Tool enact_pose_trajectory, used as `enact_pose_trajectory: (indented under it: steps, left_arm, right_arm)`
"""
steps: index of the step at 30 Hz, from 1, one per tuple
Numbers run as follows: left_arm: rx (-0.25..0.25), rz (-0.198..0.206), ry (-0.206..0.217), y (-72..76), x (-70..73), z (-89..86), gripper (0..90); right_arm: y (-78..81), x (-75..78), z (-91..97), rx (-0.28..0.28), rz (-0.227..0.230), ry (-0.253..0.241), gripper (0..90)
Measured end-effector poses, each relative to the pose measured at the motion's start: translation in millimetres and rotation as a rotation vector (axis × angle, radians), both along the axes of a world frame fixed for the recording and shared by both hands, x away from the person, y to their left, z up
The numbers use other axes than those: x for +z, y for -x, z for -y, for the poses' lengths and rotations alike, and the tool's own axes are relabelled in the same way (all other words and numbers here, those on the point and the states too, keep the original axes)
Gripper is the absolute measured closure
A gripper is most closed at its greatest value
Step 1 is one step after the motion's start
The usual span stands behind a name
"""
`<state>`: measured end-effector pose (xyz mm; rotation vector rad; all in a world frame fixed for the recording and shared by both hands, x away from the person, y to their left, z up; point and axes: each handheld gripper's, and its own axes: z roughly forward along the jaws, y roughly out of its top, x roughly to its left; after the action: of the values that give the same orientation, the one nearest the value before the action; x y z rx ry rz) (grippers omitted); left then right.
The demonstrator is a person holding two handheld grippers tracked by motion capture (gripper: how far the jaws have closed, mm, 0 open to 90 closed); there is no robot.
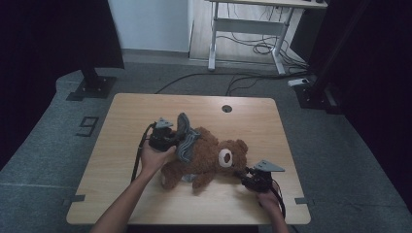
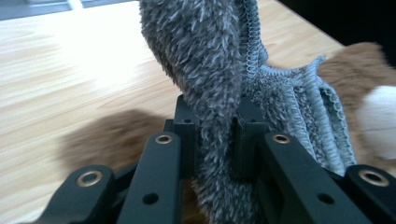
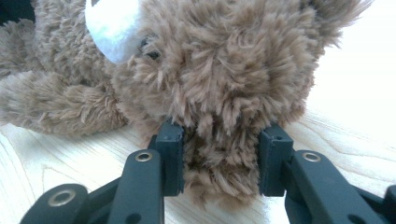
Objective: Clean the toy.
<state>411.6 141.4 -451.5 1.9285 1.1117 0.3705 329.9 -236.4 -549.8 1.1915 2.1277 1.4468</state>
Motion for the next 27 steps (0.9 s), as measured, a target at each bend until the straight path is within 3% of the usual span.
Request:
enact_pose_trajectory:
  steps: [4, 6, 11, 14, 18, 21, 27]
  left_arm:
    - [0.056, -0.020, -0.012, -4.2, -10.0, -21.6, 75.4]
    - [0.067, -0.040, 0.010, -5.6, -12.4, -30.5, 75.4]
    - [0.067, -0.012, 0.027, 0.3, 0.1, -30.1, 75.5]
    - [0.023, 0.029, 0.026, 7.2, 14.8, -16.3, 75.8]
    - [-0.060, 0.062, 0.026, 15.1, 31.6, 16.7, 75.8]
    - [-0.129, 0.053, 0.050, 15.3, 35.9, 42.8, 75.9]
    - [-0.202, 0.037, 0.038, 7.4, 35.5, 104.5, 75.9]
  right_arm:
    - [-0.1, 0.0, 0.1, 0.001, -0.001, -0.001, 60.7]
    - [-0.2, 0.1, 0.1, 0.003, -0.001, -0.001, 60.7]
    - [-0.4, 0.0, 0.1, 0.002, -0.003, -0.002, 60.7]
    - [-0.5, 0.0, 0.1, 0.001, -0.004, -0.001, 60.7]
    - [-0.4, 0.0, -0.1, 0.000, -0.001, 0.001, 60.7]
    - [-0.5, 0.0, 0.1, 0.002, -0.002, 0.001, 60.7]
    - [-0.4, 0.0, 0.0, 0.001, -0.002, 0.000, 60.7]
